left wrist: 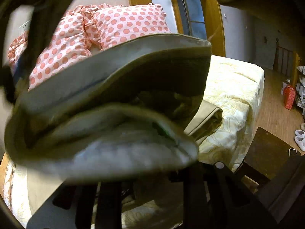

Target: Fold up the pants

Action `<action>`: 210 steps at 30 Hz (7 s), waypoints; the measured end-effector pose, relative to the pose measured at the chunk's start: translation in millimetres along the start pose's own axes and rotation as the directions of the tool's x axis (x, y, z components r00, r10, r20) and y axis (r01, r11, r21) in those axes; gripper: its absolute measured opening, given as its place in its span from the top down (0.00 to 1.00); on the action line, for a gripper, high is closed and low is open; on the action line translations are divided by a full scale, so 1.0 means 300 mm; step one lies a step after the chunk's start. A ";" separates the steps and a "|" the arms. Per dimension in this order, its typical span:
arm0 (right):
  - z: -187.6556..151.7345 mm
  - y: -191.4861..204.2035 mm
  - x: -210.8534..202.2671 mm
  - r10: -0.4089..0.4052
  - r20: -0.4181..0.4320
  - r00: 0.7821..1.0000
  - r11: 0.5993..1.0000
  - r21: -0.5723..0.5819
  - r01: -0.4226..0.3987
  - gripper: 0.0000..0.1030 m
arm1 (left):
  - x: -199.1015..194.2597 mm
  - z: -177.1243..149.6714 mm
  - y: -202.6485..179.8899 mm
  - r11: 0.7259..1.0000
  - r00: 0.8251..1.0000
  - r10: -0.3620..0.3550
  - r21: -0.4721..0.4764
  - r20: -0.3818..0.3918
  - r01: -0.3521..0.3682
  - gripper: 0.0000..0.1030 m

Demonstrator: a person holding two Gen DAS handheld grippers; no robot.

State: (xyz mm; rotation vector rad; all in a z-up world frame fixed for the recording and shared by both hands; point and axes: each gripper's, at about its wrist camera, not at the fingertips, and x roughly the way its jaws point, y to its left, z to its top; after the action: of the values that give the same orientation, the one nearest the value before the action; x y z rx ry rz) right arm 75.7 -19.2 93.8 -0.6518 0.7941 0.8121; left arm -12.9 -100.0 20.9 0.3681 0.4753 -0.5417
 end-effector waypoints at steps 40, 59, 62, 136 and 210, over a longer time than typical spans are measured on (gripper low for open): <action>-0.836 -0.679 0.126 0.068 0.398 0.915 0.532 0.761 -0.371 0.81 | 0.252 -0.073 0.947 0.702 0.915 -0.327 -0.708 -0.236 0.068 0.77; -0.749 -0.760 0.081 0.067 0.420 0.905 0.568 0.729 -0.381 0.86 | 0.289 0.059 0.959 0.749 0.942 -0.237 -0.663 -0.238 0.021 0.95; -0.690 -0.822 0.050 0.010 0.421 0.907 0.601 0.722 -0.342 0.86 | 0.327 0.119 0.987 0.767 0.955 -0.199 -0.641 -0.220 0.012 0.95; -0.768 -0.073 0.128 -0.559 0.110 0.822 0.593 0.745 0.304 0.01 | -0.033 -0.184 0.403 0.832 0.923 0.278 -0.414 -0.267 -0.370 0.02; -0.770 -0.082 0.134 -0.563 0.116 0.818 0.594 0.745 0.303 0.01 | -0.035 -0.185 0.408 0.833 0.924 0.279 -0.413 -0.263 -0.369 0.02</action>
State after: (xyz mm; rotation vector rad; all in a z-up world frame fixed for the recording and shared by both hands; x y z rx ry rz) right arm 31.2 -192.6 -59.4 0.0141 0.5132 0.0967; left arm 30.3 26.7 5.5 0.0414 0.6939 -0.0474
